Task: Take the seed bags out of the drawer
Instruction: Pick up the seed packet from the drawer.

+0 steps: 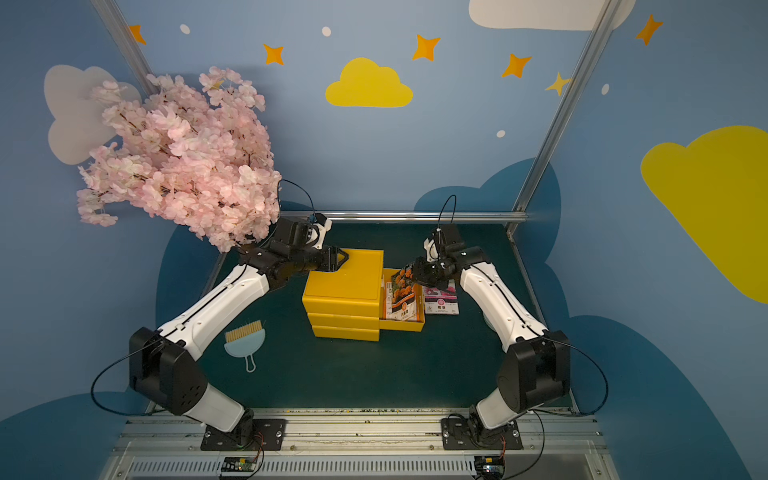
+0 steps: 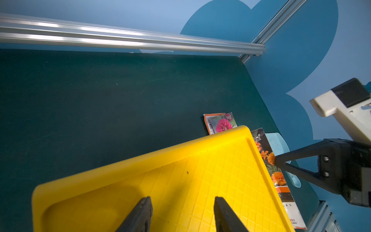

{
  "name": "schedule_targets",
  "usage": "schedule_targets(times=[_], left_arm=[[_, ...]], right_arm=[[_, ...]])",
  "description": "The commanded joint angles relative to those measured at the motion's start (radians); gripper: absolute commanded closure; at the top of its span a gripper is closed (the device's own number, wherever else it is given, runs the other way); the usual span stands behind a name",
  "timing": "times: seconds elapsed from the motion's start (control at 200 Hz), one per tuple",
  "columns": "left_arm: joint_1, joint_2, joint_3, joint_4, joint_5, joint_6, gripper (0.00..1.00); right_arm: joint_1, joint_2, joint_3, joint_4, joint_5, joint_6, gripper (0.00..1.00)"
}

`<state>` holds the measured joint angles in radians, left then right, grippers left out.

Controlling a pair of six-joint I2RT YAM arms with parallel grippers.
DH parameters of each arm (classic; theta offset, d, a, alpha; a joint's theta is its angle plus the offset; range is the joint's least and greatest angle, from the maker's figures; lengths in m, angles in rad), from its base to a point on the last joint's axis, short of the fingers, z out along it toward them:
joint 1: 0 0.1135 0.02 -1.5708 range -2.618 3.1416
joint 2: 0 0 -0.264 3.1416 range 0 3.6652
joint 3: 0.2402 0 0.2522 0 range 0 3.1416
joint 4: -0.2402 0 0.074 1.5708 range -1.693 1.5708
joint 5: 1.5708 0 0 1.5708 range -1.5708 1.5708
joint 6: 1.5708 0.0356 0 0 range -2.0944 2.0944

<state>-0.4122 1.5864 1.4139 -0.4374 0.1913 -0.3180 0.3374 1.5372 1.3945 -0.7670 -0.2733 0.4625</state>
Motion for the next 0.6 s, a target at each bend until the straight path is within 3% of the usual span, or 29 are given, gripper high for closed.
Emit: schedule_targets(times=[0.0, 0.245, 0.596], left_arm=[[0.001, 0.106, -0.063, -0.256, -0.015, -0.009, 0.44], [0.001, 0.115, -0.05, -0.262, -0.016, -0.007, 0.44], [0.0, 0.115, -0.049, -0.27, -0.021, -0.007, 0.45]], right_arm=[[-0.031, -0.068, 0.008, -0.029, 0.018, -0.016, 1.0], [-0.112, -0.171, -0.044, -0.002, 0.066, -0.031, 1.0], [-0.337, -0.248, -0.042, 0.014, -0.02, -0.047, 1.0]])
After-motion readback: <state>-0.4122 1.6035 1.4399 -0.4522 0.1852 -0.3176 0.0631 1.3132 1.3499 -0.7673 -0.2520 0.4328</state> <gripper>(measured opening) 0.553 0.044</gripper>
